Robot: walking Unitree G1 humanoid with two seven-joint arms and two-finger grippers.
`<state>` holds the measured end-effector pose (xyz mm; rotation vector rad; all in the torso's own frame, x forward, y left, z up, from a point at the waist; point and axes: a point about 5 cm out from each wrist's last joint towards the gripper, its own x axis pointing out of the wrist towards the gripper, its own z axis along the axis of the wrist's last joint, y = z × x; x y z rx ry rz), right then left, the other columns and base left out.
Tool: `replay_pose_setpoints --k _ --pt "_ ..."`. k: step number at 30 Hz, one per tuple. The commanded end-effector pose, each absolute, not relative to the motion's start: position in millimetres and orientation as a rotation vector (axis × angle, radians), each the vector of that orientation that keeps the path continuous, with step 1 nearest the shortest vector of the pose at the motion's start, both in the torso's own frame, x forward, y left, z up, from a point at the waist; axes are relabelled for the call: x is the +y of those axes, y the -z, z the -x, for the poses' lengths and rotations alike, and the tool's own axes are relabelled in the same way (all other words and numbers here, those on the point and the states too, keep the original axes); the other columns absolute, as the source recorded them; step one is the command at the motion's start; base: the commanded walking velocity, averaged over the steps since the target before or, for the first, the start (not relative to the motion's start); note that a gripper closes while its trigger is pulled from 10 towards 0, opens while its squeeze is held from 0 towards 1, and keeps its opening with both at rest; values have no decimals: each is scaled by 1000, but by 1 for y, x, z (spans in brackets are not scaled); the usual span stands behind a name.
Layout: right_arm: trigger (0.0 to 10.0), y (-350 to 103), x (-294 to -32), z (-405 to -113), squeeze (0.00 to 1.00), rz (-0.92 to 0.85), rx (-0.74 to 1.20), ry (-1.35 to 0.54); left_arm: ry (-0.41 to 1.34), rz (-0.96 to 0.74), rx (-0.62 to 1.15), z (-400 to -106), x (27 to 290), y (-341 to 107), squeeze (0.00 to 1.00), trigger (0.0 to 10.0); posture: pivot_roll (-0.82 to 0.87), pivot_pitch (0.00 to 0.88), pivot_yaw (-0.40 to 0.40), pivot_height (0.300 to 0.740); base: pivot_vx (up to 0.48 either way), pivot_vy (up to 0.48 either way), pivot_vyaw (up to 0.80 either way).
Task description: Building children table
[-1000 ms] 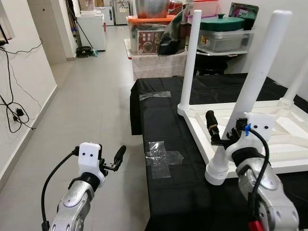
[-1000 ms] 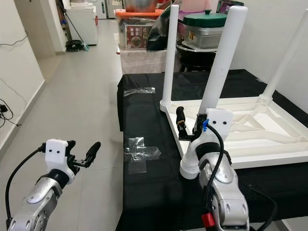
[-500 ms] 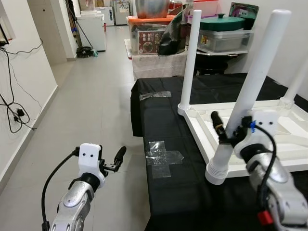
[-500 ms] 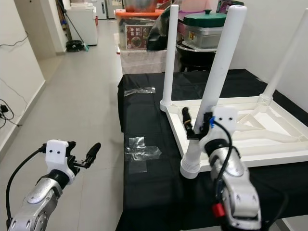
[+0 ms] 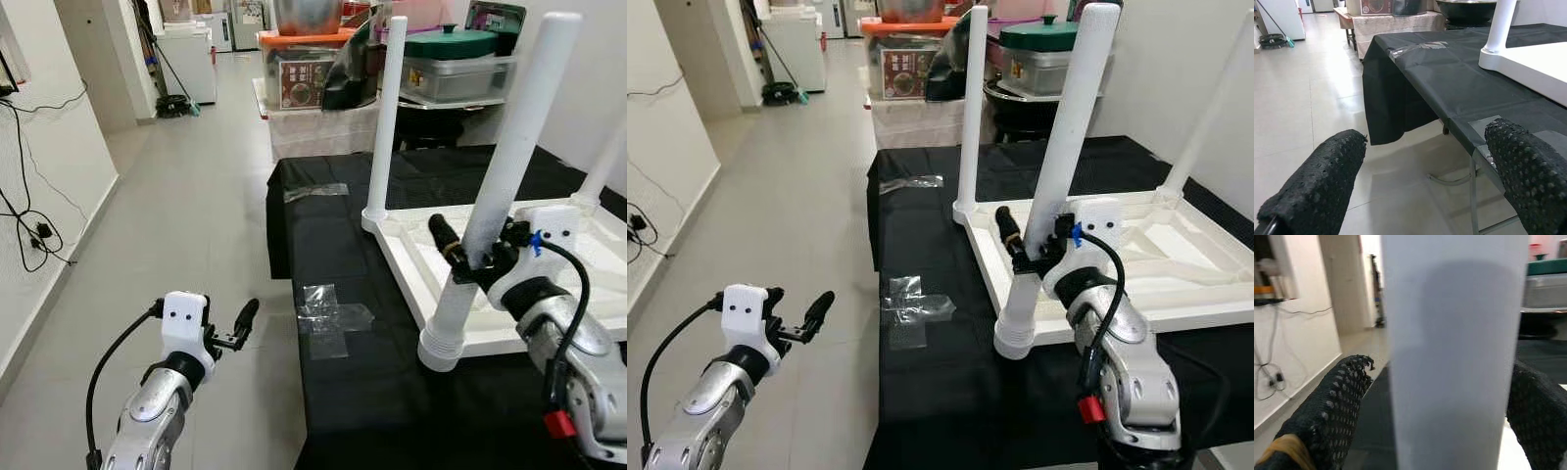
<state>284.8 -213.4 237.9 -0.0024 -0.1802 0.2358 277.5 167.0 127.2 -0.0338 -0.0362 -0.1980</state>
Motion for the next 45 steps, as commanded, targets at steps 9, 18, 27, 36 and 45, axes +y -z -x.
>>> replay_pose_setpoints --k 9,18,27,36,45 --pt "10000 -246 -237 -291 0 72 -150 -317 212 29 -21 -278 167 -124 0 10000 -20 0 32 740 0 0 0" --pt "10000 -245 -241 -297 0 24 -120 -479 207 26 -22 -278 169 -125 0 10000 -5 0 22 740 0 0 0" --pt "10000 -246 -242 -302 0 28 -104 -554 203 26 -19 -276 169 -124 0 10000 -1 0 19 740 0 0 0" --pt "10000 -245 -249 -303 0 56 -71 -623 209 26 -16 -277 169 -123 0 10000 -3 0 20 740 0 0 0" --pt "9412 -249 -249 -308 0 73 -80 -656 211 29 -14 -276 168 -122 0 10000 1 0 14 740 0 0 0"
